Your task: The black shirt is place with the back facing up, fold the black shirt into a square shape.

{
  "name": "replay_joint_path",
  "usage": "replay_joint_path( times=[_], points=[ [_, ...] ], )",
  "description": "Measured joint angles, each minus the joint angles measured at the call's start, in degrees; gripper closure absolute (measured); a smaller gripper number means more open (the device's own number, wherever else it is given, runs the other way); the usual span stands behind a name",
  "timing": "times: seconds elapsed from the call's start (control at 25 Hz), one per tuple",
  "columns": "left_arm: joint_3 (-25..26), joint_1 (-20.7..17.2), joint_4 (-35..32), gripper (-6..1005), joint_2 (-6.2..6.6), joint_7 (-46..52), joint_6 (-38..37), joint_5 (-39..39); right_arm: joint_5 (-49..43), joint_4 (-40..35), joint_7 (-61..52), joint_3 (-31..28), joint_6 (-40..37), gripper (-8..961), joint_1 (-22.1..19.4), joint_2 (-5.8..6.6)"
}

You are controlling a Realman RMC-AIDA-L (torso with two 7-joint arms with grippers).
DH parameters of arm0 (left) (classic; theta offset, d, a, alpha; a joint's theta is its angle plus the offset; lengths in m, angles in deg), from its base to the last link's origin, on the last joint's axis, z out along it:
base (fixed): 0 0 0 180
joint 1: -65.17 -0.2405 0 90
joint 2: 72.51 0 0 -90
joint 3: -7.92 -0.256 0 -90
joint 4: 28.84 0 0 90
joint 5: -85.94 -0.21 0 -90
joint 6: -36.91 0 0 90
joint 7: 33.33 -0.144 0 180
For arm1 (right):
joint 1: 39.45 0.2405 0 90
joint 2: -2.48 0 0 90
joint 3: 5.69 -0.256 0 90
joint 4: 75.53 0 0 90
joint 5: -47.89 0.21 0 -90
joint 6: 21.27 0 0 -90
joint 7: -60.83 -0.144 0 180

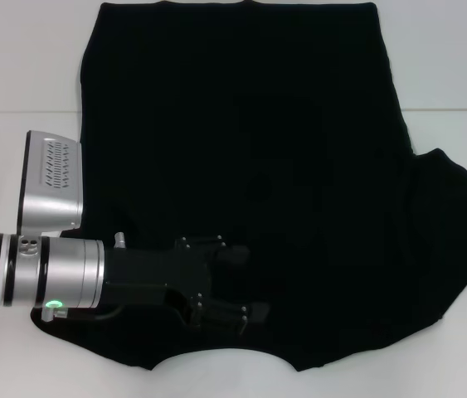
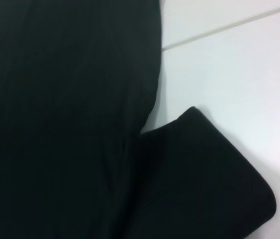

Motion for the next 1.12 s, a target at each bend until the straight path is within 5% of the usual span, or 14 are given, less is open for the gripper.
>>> replay_joint_path(
  times=[0.76, 1.12],
  points=[
    [-0.06, 0.10, 0.27, 67, -0.17, 0.22, 0.53, 0.09, 0.40, -0.01, 2.24, -1.30, 0.99, 882, 0.82, 0.00],
    [-0.11, 0.45, 0.28, 66, -0.14, 0.23, 0.11, 0.09, 9.94, 0.06, 10.78, -0.26, -6.97, 867, 3.79, -0.77]
  ],
)
